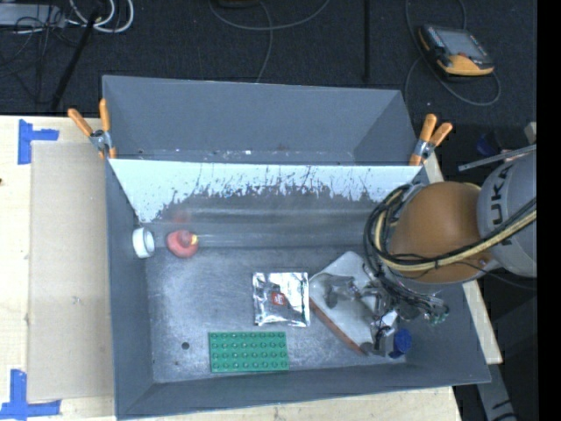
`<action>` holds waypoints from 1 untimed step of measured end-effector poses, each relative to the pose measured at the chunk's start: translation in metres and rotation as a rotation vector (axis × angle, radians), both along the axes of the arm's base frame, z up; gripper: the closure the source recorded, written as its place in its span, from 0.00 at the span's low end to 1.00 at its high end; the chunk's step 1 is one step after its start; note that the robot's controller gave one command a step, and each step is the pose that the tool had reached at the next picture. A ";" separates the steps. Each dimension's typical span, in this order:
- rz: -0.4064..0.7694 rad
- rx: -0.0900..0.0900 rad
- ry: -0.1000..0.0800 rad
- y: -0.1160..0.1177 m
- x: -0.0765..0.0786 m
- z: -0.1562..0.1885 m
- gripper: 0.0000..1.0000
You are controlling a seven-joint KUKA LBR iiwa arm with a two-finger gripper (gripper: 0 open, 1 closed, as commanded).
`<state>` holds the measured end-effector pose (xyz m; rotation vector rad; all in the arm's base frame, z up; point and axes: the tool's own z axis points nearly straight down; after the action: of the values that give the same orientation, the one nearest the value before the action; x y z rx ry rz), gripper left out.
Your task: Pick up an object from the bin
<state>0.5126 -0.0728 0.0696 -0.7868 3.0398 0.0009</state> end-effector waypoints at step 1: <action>-0.203 0.005 0.000 -0.045 -0.017 0.000 0.00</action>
Offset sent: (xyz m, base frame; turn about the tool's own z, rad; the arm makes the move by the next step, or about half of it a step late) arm -0.0300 -0.0846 0.0004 0.2986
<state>0.4956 -0.1180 0.0699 -0.4738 3.1023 0.0087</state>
